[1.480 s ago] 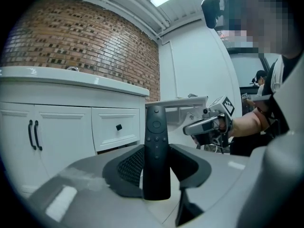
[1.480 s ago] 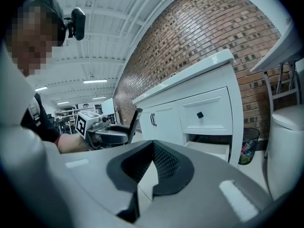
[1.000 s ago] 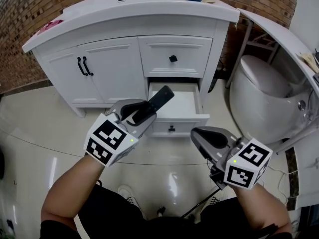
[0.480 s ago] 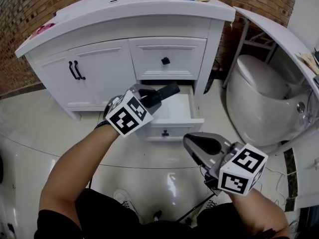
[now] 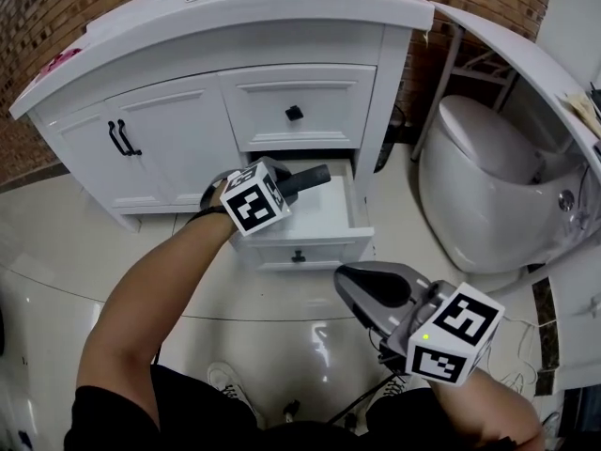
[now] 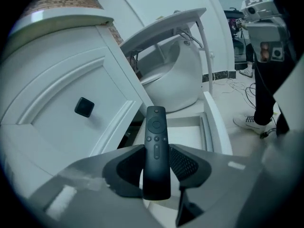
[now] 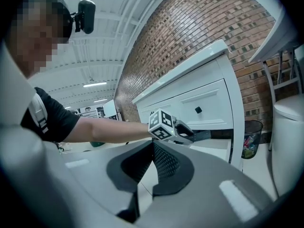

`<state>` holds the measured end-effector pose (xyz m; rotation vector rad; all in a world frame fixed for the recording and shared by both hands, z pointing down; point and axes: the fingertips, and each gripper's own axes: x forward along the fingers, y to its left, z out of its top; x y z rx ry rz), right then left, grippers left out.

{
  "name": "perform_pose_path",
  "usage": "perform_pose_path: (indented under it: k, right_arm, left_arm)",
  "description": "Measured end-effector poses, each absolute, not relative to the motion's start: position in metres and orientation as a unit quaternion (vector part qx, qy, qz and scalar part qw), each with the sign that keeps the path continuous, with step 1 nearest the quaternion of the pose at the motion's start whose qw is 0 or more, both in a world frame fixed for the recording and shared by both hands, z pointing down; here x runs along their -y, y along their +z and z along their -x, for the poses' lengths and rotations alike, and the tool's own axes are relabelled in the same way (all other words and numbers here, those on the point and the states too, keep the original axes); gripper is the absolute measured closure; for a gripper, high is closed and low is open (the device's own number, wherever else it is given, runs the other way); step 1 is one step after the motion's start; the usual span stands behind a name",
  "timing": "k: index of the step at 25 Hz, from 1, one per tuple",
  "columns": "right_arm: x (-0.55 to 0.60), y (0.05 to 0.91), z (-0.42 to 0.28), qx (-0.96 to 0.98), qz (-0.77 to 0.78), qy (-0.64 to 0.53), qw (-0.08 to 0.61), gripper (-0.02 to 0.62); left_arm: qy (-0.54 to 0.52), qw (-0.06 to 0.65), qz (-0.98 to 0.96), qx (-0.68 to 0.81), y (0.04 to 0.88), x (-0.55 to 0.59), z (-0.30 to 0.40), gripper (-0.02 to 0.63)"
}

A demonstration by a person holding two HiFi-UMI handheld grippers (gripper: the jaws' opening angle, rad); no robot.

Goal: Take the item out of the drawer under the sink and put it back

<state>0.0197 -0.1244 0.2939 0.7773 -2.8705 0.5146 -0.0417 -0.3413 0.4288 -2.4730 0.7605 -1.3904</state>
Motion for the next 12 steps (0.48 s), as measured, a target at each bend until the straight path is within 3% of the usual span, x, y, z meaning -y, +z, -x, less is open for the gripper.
perform_pose_path:
  k: [12]
  right_arm:
    - [0.13,0.306,-0.019,0.945,-0.245,0.207,0.063,0.592]
  left_arm:
    - [-0.568,0.12,0.796,-0.171,0.51,0.377,0.018,0.437]
